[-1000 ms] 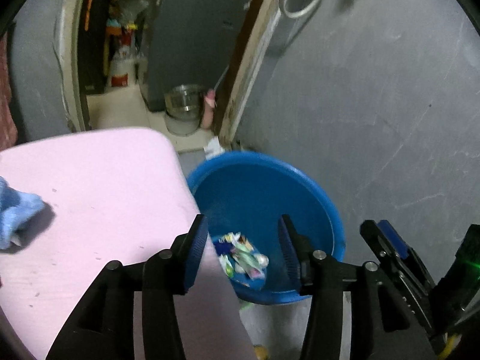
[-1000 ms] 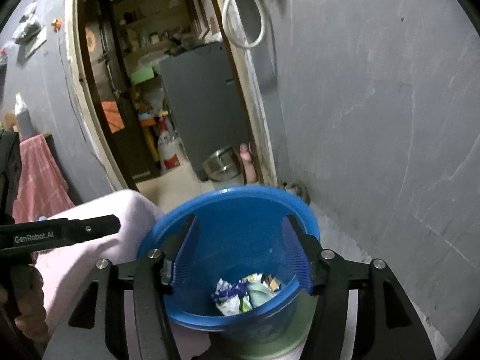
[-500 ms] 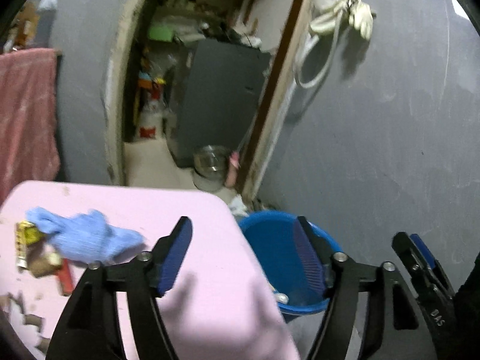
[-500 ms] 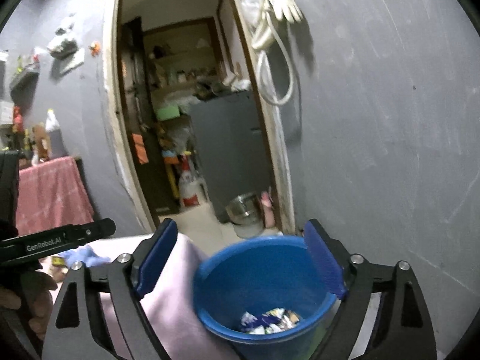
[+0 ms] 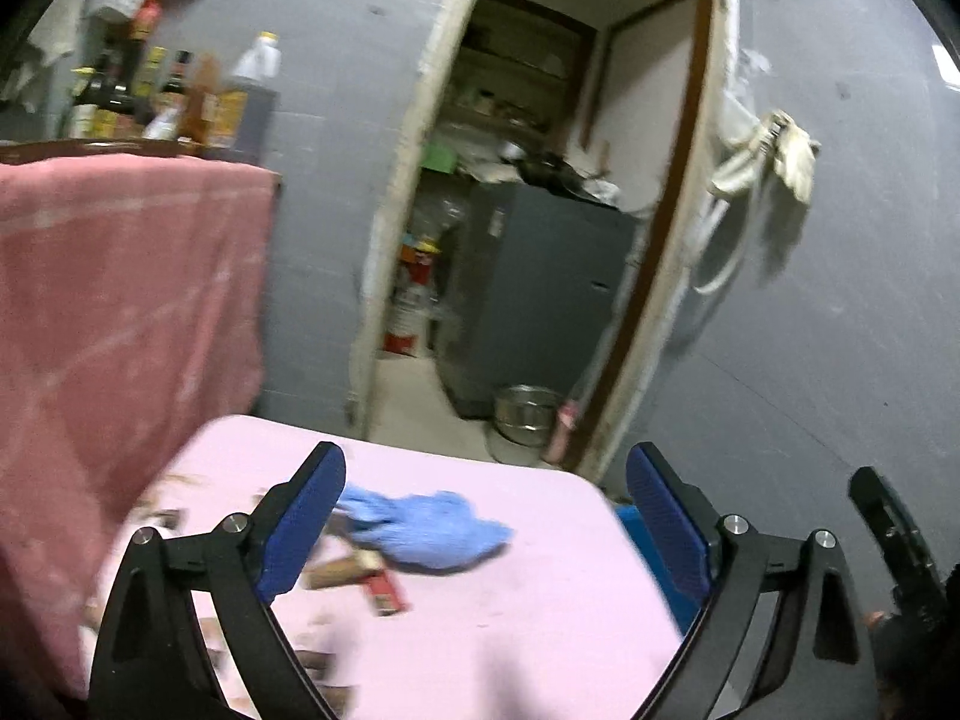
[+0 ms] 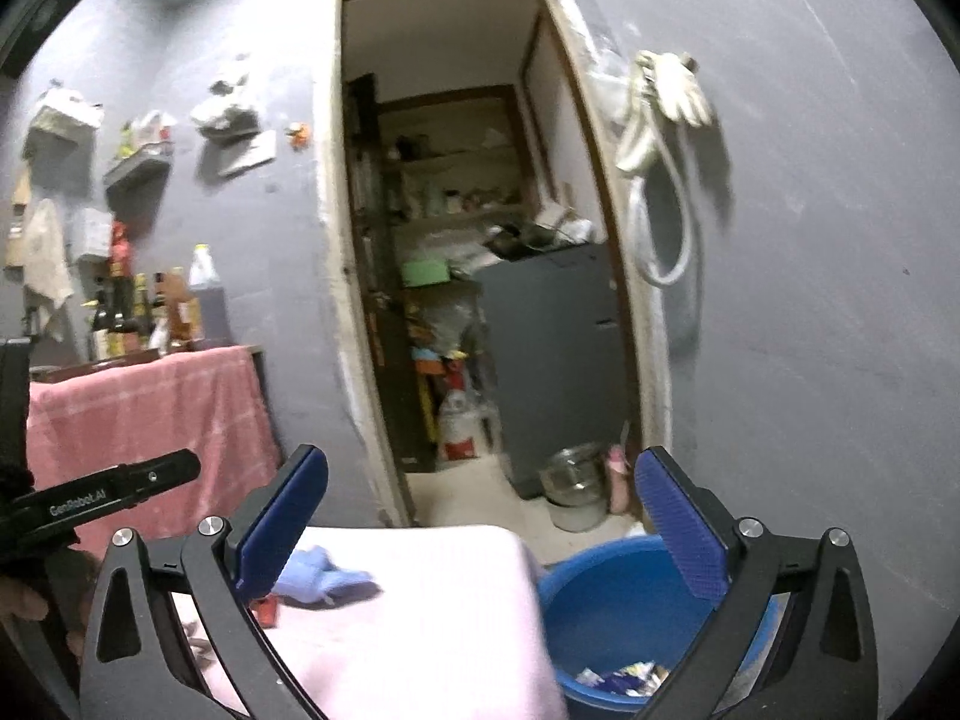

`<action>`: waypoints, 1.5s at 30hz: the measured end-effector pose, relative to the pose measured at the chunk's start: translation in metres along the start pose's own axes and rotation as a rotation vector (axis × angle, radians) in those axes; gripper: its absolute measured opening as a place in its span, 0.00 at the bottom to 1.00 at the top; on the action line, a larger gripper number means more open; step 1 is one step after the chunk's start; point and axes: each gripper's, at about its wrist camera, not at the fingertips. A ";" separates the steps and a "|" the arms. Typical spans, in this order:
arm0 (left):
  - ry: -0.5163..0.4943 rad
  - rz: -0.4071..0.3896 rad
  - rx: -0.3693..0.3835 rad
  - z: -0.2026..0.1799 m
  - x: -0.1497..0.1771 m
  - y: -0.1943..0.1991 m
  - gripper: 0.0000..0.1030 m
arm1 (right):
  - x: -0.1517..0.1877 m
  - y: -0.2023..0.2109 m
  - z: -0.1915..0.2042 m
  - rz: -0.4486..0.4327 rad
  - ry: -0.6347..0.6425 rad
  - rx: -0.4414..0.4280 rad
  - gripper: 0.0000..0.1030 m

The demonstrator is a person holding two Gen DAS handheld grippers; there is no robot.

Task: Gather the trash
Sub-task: 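Move both open tools back over the table, then grasp the yellow-brown snack bag with the left tool while the right tool grasps the blue towel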

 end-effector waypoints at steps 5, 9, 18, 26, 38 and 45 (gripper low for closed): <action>0.014 -0.049 -0.084 0.037 -0.002 0.025 0.92 | -0.007 0.001 0.036 -0.037 0.037 -0.054 1.00; 0.027 -0.072 -0.139 0.065 -0.002 0.038 0.94 | -0.008 -0.004 0.063 -0.044 0.058 -0.095 1.00; 0.037 -0.036 -0.202 0.114 0.010 0.037 0.94 | 0.005 -0.030 0.103 0.021 0.077 -0.165 1.00; 0.069 0.106 -0.182 0.144 0.024 -0.005 0.94 | 0.029 -0.081 0.112 0.158 0.087 -0.189 1.00; 0.052 0.339 -0.159 0.151 0.038 -0.076 0.94 | 0.064 -0.163 0.117 0.475 0.075 -0.262 1.00; 0.111 0.408 -0.107 0.157 0.035 -0.100 0.93 | 0.075 -0.195 0.124 0.597 0.103 -0.273 0.88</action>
Point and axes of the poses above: each gripper's, at about its wrist camera, not at the fingertips, and y roughly against the way its jaws point, z to its left, x to its underside, and after that the axes turned 4 degrees about y, right-handed
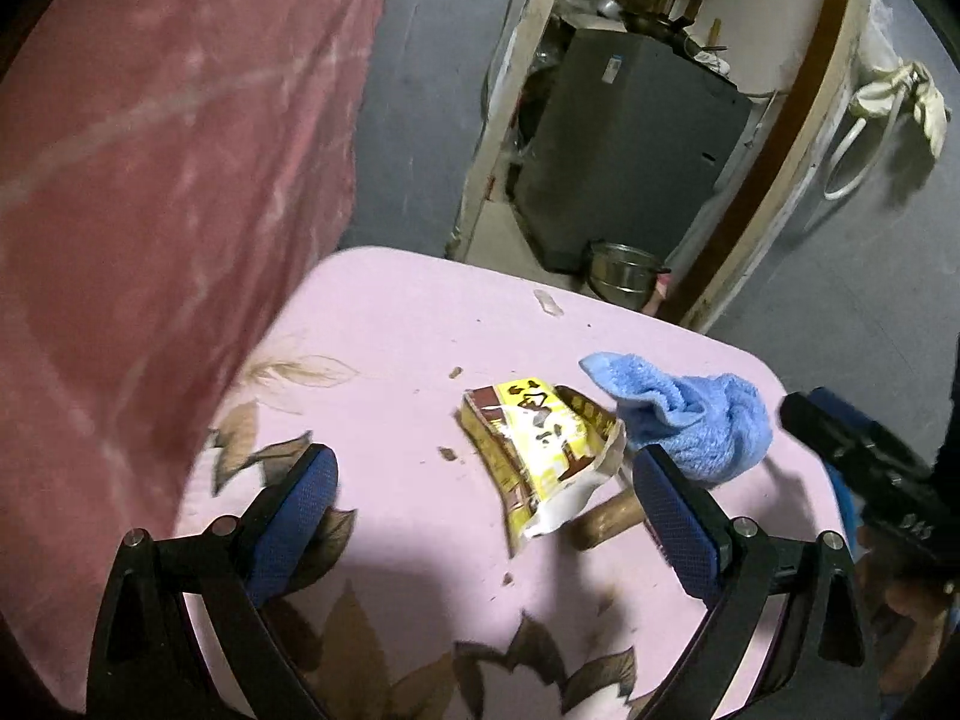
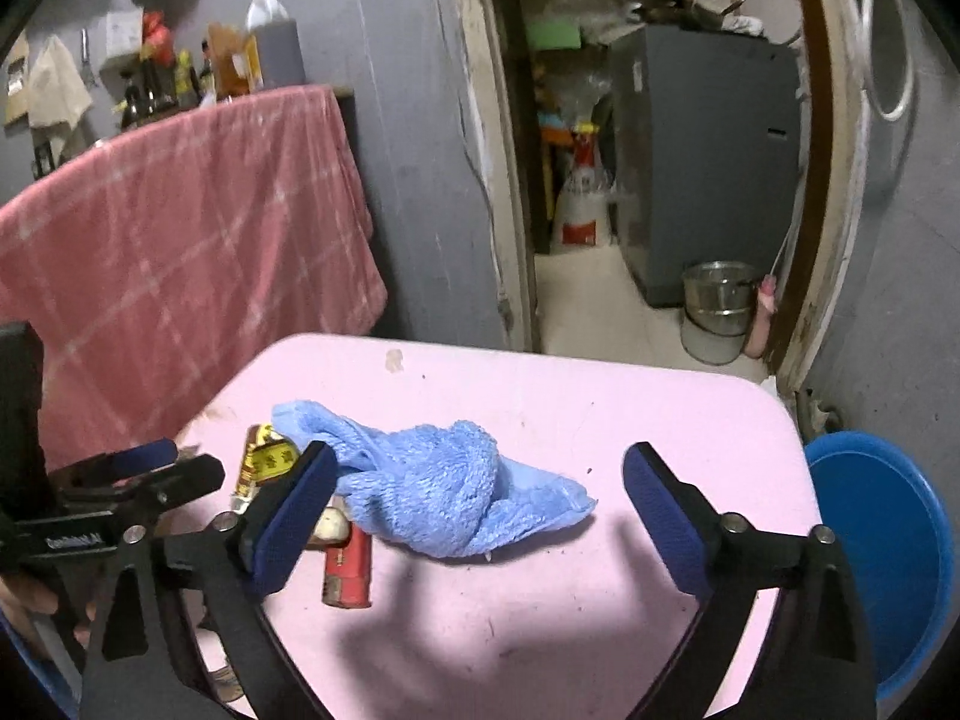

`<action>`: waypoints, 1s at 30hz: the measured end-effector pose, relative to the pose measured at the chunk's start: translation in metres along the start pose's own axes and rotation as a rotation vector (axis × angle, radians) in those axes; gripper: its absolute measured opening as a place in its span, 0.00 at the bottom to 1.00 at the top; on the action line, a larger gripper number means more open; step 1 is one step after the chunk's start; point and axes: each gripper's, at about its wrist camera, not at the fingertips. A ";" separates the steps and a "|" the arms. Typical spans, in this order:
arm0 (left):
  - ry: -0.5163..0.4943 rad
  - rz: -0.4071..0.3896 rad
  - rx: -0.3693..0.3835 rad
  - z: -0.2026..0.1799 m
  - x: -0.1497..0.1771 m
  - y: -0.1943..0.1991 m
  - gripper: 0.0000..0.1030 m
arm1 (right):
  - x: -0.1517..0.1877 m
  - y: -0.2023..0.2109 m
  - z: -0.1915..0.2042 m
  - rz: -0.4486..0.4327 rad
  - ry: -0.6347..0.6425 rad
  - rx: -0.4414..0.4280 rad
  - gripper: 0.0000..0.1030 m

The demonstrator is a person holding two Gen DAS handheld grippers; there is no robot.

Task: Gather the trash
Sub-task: 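Grasp the yellow-brown snack bag with the left tool while the right tool grasps the blue towel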

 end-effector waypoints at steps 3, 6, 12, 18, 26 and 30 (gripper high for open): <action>-0.007 0.017 0.016 -0.005 -0.004 -0.006 0.92 | -0.003 -0.012 -0.004 0.038 -0.011 -0.015 0.84; -0.036 0.029 0.018 -0.011 -0.008 -0.011 0.87 | -0.006 -0.023 -0.006 0.071 -0.013 -0.023 0.77; -0.075 0.074 0.012 -0.025 -0.007 -0.025 0.70 | -0.001 -0.035 -0.006 0.122 -0.016 -0.047 0.66; -0.062 0.086 0.003 -0.025 -0.009 -0.032 0.52 | 0.007 -0.042 -0.009 0.144 -0.050 -0.094 0.58; -0.046 0.088 0.018 -0.023 -0.010 -0.031 0.41 | 0.013 -0.043 -0.011 0.150 -0.107 -0.169 0.41; -0.029 0.083 0.022 -0.023 -0.009 -0.029 0.40 | 0.013 -0.040 -0.007 0.150 -0.109 -0.184 0.33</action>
Point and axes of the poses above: each gripper's, at about its wrist camera, not at the fingertips, and y roughly against the way its jaws point, z to its left, x to its underside, and after that the axes turned 4 degrees about y, right-handed
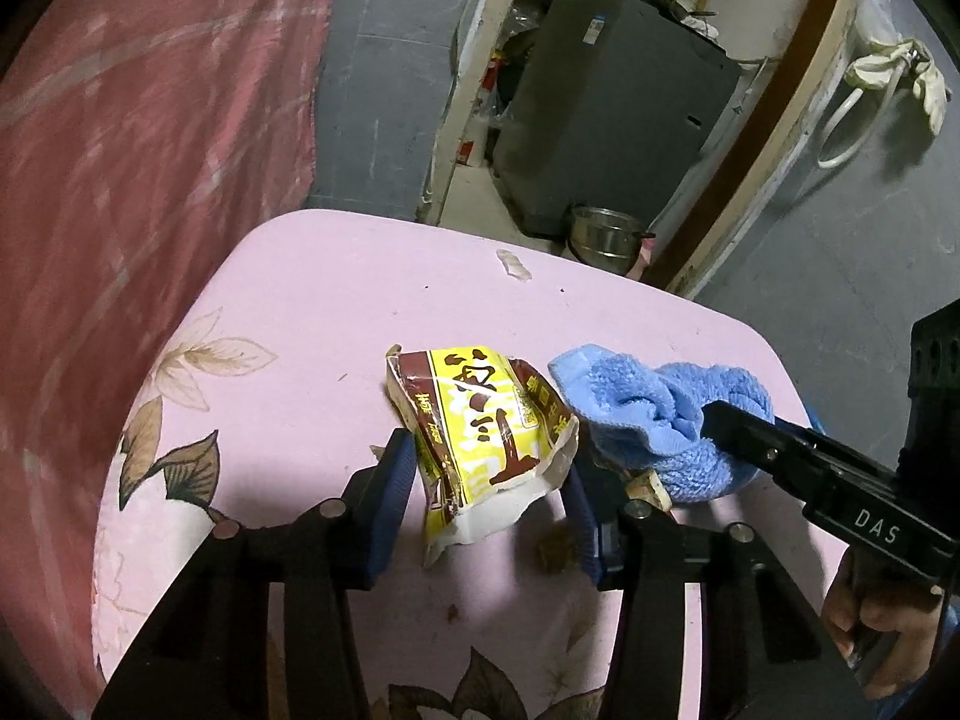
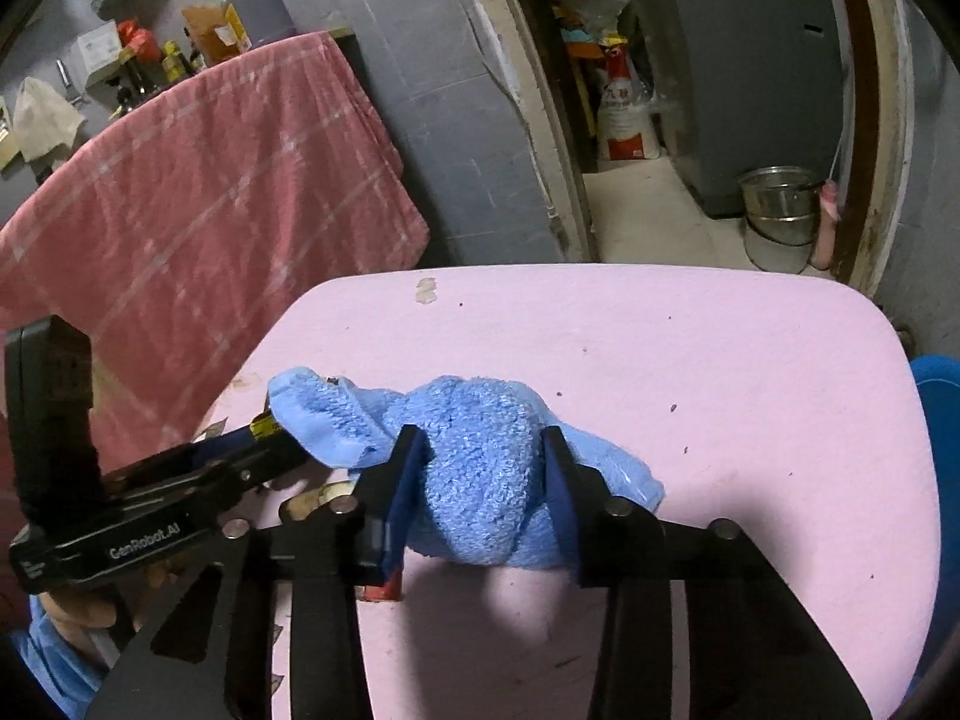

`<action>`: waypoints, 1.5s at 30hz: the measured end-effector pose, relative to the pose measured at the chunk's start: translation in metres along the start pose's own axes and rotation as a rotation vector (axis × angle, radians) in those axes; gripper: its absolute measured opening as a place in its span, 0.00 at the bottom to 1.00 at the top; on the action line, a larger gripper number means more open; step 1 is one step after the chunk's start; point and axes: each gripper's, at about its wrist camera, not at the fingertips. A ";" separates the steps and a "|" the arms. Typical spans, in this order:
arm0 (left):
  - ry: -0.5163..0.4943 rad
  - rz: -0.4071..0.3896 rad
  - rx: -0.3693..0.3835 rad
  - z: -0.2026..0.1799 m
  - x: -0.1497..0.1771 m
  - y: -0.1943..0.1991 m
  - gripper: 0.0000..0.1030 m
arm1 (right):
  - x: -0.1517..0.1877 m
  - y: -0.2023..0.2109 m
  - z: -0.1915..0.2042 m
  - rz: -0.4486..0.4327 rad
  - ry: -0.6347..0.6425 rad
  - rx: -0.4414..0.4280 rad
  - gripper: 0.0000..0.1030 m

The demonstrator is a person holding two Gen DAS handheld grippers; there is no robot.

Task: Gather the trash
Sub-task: 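Grasp the yellow-brown snack bag with the left tool while the right tool grasps the blue towel, then carry both items over the blue basin and open both tools to drop them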

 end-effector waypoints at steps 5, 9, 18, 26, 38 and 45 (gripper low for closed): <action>0.011 -0.011 -0.003 0.001 0.005 0.006 0.40 | 0.003 0.007 0.005 -0.023 0.019 0.014 0.26; 0.018 -0.030 -0.006 0.002 0.012 0.015 0.40 | 0.007 0.017 0.012 -0.061 0.036 0.036 0.25; 0.008 -0.173 0.015 -0.004 0.032 0.050 0.39 | 0.020 0.056 0.021 -0.228 0.045 0.089 0.25; -0.019 -0.329 0.061 -0.030 0.039 0.084 0.40 | 0.029 0.109 0.027 -0.415 0.062 0.118 0.25; -0.159 -0.497 0.134 -0.104 0.040 0.110 0.40 | 0.040 0.188 0.021 -0.628 0.094 0.284 0.25; -0.217 -0.534 0.194 -0.156 0.048 0.106 0.40 | 0.055 0.226 -0.013 -0.711 0.073 0.389 0.25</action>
Point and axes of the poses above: each gripper's, at about its wrist camera, not at the fingertips, and y roughly against the way its jaws point, z to its left, x to its underside, and after that the axes turned 4 degrees about y, right-handed
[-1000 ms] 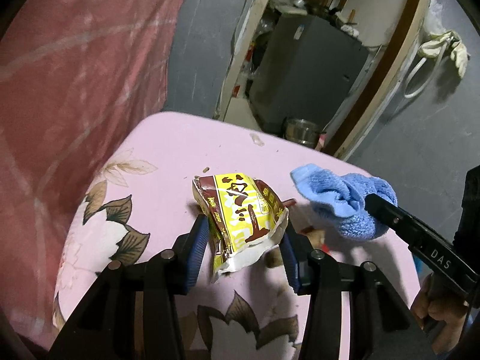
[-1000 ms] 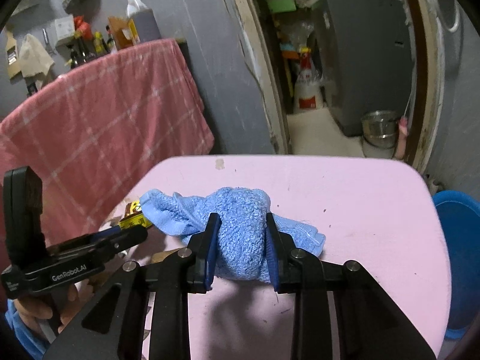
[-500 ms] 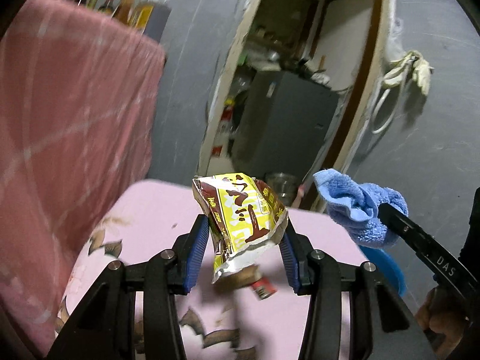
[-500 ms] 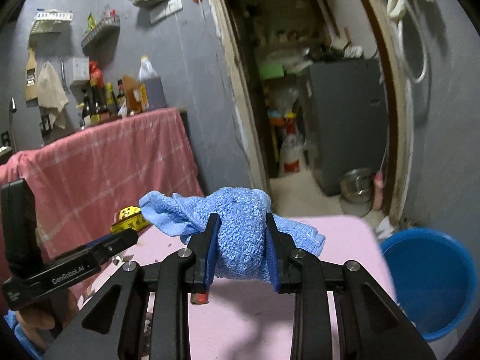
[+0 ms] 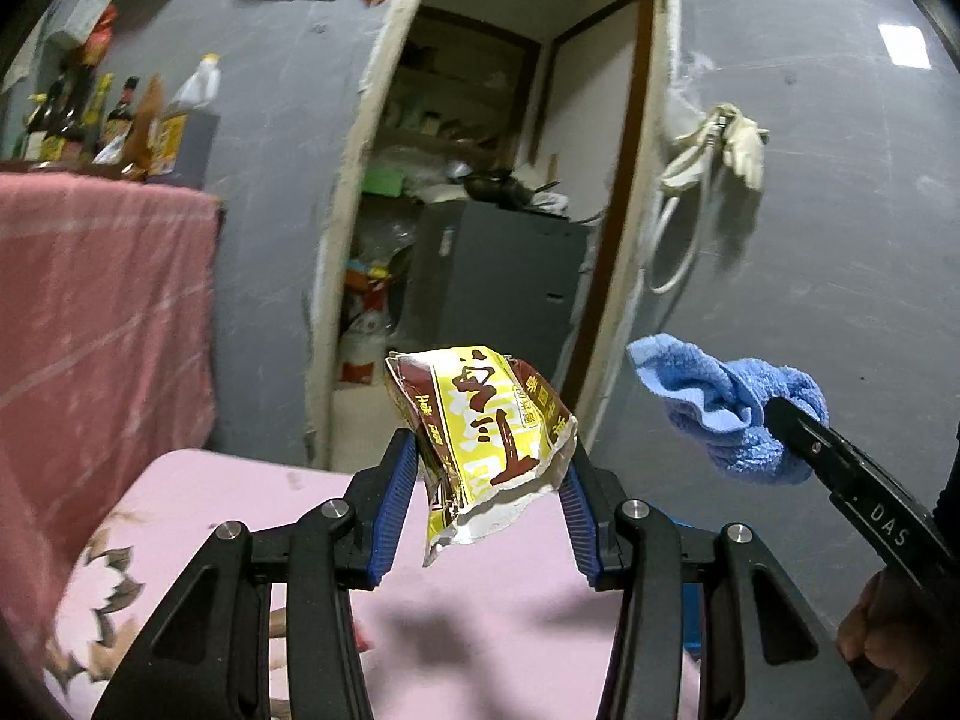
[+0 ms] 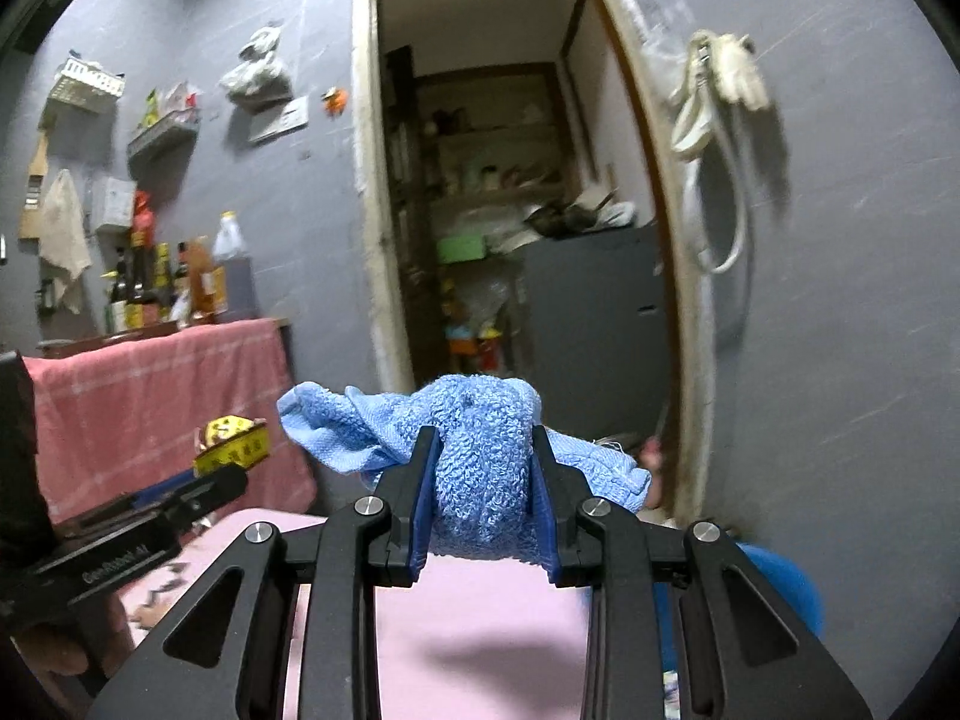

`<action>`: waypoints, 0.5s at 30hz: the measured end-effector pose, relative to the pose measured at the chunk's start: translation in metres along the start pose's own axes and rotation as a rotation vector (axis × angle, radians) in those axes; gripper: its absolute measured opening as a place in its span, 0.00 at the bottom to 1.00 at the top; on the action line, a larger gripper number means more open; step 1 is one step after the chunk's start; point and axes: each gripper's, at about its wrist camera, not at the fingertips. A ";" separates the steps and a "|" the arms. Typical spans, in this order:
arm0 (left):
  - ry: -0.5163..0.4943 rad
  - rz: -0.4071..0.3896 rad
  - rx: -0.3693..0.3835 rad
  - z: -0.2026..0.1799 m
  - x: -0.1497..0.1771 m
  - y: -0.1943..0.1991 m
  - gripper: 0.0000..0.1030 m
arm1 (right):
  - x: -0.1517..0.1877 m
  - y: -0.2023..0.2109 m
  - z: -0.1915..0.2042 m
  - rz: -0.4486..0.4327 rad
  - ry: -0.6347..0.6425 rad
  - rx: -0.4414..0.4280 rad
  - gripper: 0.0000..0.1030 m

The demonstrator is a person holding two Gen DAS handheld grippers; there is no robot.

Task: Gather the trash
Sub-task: 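Carry both items over the blue basin and open both tools to drop them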

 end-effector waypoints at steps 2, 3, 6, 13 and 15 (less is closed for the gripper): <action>-0.013 0.000 0.020 -0.015 0.001 -0.005 0.40 | 0.002 0.005 -0.016 -0.008 0.001 0.033 0.25; -0.019 0.003 0.029 -0.022 0.003 -0.007 0.40 | 0.004 0.007 -0.025 -0.012 0.000 0.054 0.25; -0.039 0.033 0.066 -0.042 0.010 -0.025 0.40 | 0.011 0.013 -0.051 -0.015 -0.019 0.108 0.25; -0.065 0.162 0.138 -0.085 0.033 -0.075 0.40 | 0.040 0.013 -0.106 0.039 -0.097 0.205 0.26; -0.069 0.203 0.151 -0.095 0.038 -0.088 0.40 | 0.050 0.011 -0.119 0.061 -0.122 0.225 0.26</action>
Point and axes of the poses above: each gripper's, at about its wrist camera, not at the fingertips, and y roughly against the way its jaws point, z to its left, x to its underside, and after that the axes turned 4 degrees about y, right-handed
